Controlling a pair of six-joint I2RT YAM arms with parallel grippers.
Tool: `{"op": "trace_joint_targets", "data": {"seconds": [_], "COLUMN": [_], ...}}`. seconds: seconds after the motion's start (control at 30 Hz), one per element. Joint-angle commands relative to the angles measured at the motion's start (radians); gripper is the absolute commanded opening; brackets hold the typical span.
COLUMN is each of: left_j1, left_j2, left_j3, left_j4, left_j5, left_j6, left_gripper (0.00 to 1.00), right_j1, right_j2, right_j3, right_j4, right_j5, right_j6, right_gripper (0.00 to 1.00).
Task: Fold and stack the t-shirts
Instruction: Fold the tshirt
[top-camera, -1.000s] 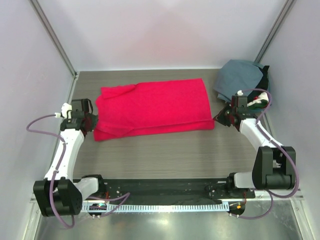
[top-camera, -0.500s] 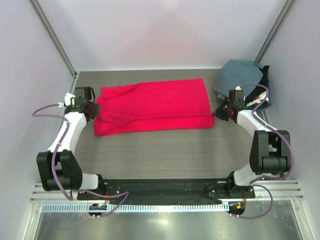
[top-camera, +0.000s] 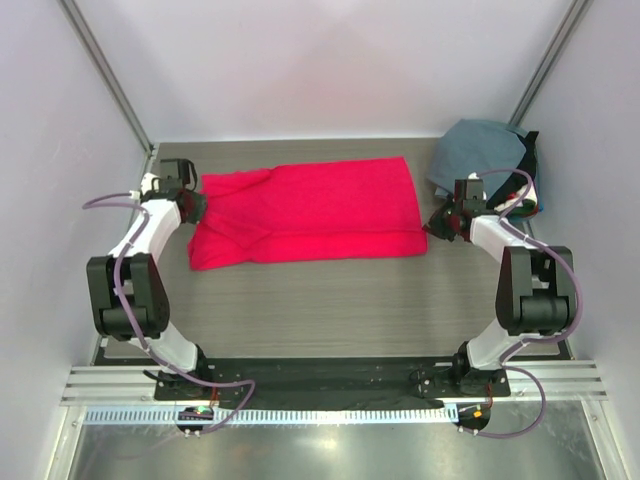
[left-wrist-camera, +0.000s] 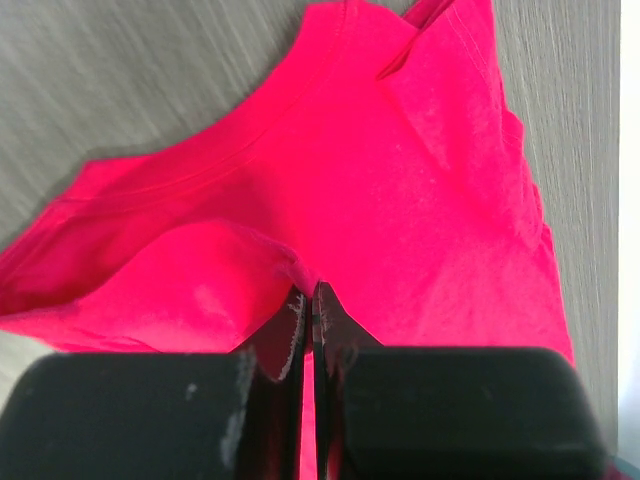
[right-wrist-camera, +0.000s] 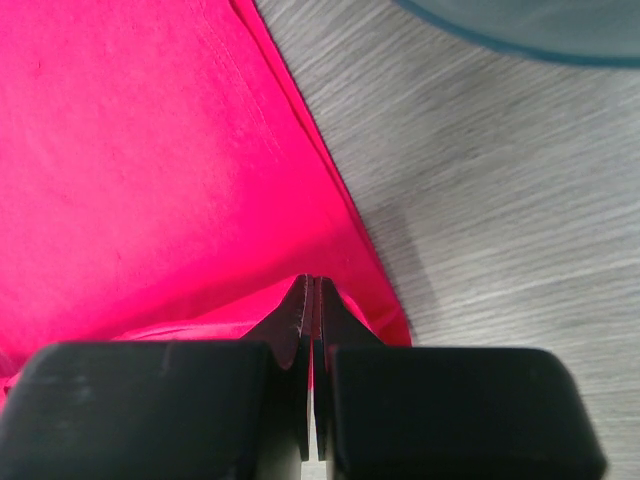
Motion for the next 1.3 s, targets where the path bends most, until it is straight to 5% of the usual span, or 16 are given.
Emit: {"op": "trace_joint_targets", "data": {"seconds": [0.0, 0.8, 0.87, 0.93, 0.97, 1.07, 1.27], "left_j1": [-0.008, -0.083, -0.083, -0.087, -0.089, -0.09, -0.095], "left_j2": [0.028, 0.174, 0.201, 0.209, 0.189, 0.14, -0.07], "left_j3": [0.06, 0.252, 0.276, 0.313, 0.321, 0.301, 0.119], "left_j4": [0.061, -0.005, -0.029, -0.087, -0.109, -0.108, -0.094], "left_j5": [0.018, -0.114, -0.127, -0.178, -0.199, -0.226, -0.203], "left_j6": [0.016, 0.073, 0.091, 0.085, 0.088, 0.093, 0.067], "left_gripper": [0.0, 0.02, 0.52, 0.92, 0.94, 0.97, 0.92], "right_j1": [-0.005, -0.005, -0.005, -0.005, -0.005, -0.002, 0.015], "right_j2": [0.011, 0.051, 0.068, 0.08, 0.082, 0.047, -0.191], "right_j3": [0.05, 0.081, 0.092, 0.113, 0.122, 0.103, -0.113], "right_j4": [0.051, 0.059, 0.06, 0.06, 0.056, 0.056, 0.137], "right_j5": [0.03, 0.031, 0.026, 0.025, 0.02, 0.042, 0.099], "right_j6": [0.009, 0.02, 0.024, 0.024, 0.023, 0.032, 0.076], "right_gripper": [0.01, 0.01, 0.12, 0.32, 0.44, 0.55, 0.55]}}
